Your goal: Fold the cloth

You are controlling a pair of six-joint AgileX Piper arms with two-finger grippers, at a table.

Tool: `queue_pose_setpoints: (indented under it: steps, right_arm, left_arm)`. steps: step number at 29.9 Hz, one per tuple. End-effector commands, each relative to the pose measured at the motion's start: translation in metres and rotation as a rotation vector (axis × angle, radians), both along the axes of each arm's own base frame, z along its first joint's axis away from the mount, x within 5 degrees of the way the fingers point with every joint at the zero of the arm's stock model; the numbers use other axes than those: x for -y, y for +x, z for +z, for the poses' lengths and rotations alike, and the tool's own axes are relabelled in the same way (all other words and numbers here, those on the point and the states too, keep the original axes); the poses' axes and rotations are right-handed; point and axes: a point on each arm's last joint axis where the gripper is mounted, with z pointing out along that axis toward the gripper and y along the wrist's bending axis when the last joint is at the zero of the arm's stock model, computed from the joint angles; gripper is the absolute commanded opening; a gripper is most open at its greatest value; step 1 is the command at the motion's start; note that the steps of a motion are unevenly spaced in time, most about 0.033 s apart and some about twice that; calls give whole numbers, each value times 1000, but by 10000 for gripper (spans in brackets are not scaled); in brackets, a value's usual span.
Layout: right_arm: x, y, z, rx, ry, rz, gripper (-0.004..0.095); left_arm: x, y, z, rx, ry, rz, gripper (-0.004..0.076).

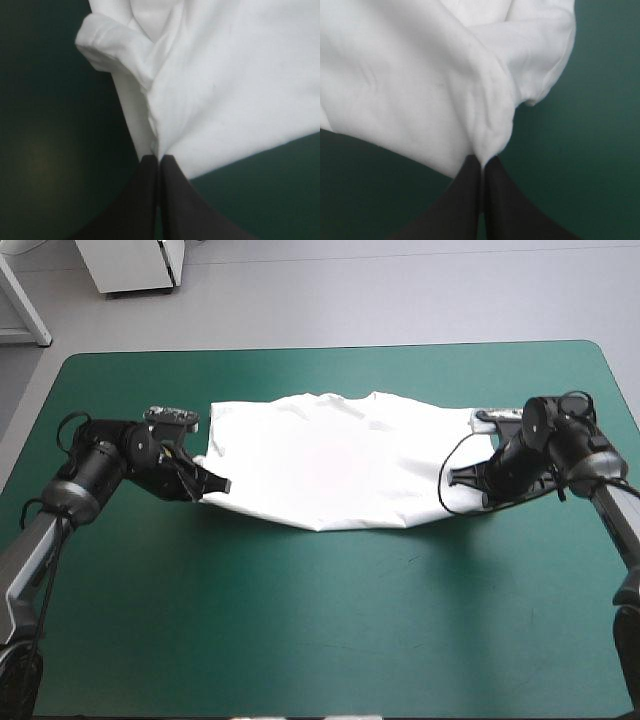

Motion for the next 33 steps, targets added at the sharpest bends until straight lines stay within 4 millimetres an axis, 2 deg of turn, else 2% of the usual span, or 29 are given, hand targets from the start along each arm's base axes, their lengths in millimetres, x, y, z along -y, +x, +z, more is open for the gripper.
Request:
queue_pose_setpoints:
  steps: [1,4,8,16,19,26,29,33]
  right_arm:
    - [4,-33,7,43,12,7,-17]
    - [7,-62,-12,-17,8,14,-17]
    - [11,-94,-26,-52,2,20,-17]
    - [13,-142,-48,-138,31,14,-17]
    - [13,-150,-49,-130,38,12,-17]
    - [13,-150,-47,-107,51,2,5]
    - [13,-150,-47,-106,50,6,124]
    - [13,-152,-42,-99,55,-1,341]
  left_arm:
    - [-4,-30,1,23,-23,10,-22]
    - [-8,-54,-18,-53,-9,8,-22]
    - [-10,-84,-35,-115,-52,17,-22]
    - [-12,-129,-59,-202,-101,14,-22]
    - [-14,-135,-63,-211,-96,6,-22]
    - [-13,-135,-61,-205,-88,-30,4]
    - [-13,-134,-57,-201,-82,-57,94]
    - [-12,-132,-45,-204,-82,-70,278]
